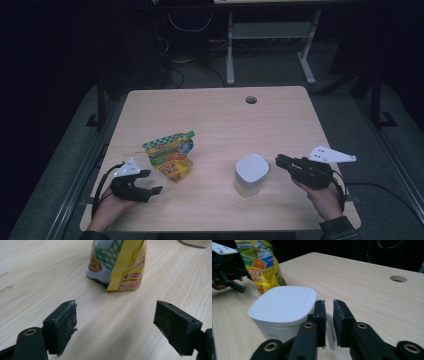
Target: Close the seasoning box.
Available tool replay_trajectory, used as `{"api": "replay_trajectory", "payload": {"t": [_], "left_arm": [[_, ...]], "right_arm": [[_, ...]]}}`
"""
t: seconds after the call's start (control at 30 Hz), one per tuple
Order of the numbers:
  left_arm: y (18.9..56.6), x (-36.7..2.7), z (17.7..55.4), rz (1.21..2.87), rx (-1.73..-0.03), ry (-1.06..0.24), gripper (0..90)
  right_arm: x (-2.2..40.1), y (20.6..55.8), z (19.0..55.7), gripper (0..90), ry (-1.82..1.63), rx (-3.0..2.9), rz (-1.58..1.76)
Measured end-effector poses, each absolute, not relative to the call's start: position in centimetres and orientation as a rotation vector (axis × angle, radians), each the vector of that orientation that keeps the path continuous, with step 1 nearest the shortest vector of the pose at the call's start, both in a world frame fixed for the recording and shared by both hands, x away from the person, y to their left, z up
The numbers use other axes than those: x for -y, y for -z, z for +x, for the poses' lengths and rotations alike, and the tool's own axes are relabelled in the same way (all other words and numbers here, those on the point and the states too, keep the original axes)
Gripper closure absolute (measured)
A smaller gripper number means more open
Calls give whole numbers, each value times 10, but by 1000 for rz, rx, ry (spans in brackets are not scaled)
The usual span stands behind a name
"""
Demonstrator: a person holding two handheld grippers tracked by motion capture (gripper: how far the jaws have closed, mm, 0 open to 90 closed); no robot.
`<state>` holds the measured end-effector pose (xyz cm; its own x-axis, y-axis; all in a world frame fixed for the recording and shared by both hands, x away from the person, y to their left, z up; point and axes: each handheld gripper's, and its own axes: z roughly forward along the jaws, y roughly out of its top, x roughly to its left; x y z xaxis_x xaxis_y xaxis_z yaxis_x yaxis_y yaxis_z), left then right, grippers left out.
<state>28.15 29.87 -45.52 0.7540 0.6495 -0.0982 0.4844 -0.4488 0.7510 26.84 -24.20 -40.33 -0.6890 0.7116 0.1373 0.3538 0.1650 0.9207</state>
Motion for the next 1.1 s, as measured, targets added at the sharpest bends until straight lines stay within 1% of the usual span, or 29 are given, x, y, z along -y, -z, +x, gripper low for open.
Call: {"api": "replay_trajectory", "payload": {"t": [0.17,0.33,0.43,0.47,0.5,0.73,0.9,1.1], "left_arm": [[456,-301,279,2130,-845,-258,182],[457,-301,280,2139,-841,-258,182],[458,-300,280,2154,-836,-256,182],[458,-300,280,2154,-836,-256,182],[458,-300,281,2156,-829,-257,181],[459,-298,281,2158,-822,-253,182],[461,-297,282,2170,-814,-257,180],[461,-297,283,2175,-807,-258,180]], "right_arm": [[252,412,268,633,-1466,-2105,1062],[256,424,269,479,-1404,-2119,1095],[258,431,271,422,-1383,-2133,1096],[258,431,271,422,-1383,-2133,1096],[258,435,273,393,-1366,-2138,1109],[258,453,281,280,-1322,-2191,1154],[258,467,287,233,-1220,-2215,1195],[258,469,288,206,-1214,-2208,1198]]}}
